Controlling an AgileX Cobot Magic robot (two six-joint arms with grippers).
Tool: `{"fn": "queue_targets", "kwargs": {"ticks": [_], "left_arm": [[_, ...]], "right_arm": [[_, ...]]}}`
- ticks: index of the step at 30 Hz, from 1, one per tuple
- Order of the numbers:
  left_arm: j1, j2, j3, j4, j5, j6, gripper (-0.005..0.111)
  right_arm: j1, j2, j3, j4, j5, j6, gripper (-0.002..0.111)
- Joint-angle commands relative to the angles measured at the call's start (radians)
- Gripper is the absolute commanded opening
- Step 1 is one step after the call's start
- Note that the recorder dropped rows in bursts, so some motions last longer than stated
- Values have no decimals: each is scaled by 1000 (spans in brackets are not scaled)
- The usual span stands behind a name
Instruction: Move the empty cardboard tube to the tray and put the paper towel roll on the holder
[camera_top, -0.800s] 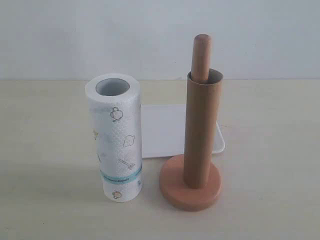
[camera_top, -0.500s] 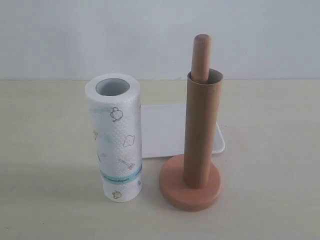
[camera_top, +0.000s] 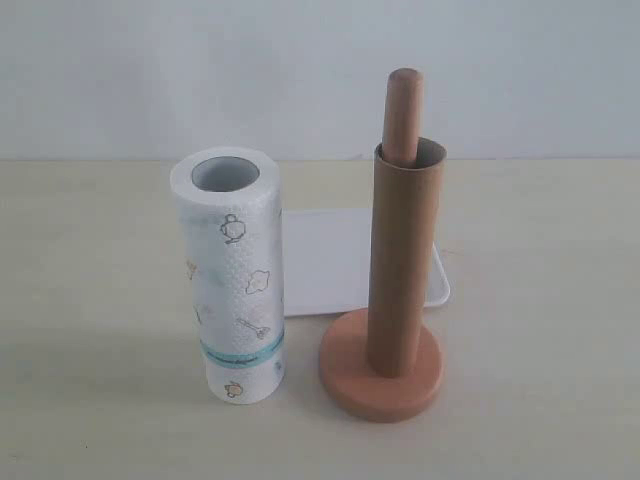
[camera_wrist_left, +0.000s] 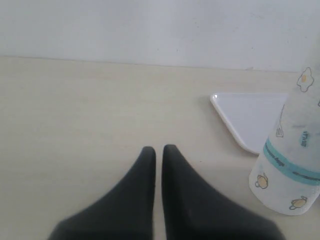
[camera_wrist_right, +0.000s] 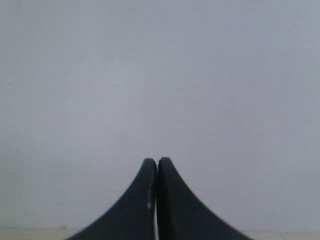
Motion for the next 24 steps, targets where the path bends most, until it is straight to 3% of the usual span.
{"fn": "queue_targets", "kwargs": {"ticks": [1,4,5,7,8,11,15,24], "left_arm": [[3,-3,3,-4,1,4,4],[3,-3,3,-4,1,4,4],[3,-3,3,-4,1,4,4],[3,-3,3,-4,1,4,4],[3,-3,3,-4,1,4,4],[3,-3,3,-4,1,4,4],[3,-3,3,-4,1,4,4],[3,-3,3,-4,1,4,4]], "right_arm": [[2,137,-62,-191,-39,126,0],[2,284,-103,-475,-182,340,0],[2,394,-121,-713,-338,443,0],[2,589,-149,-1018,-553,504,0],[2,654,-156,-1073,-582,543,0],[2,932,-158,-1082,-629,644,0],[2,1115,-158,-1062,-833,659,0],[2,1138,-158,-985,-796,714,0]]}}
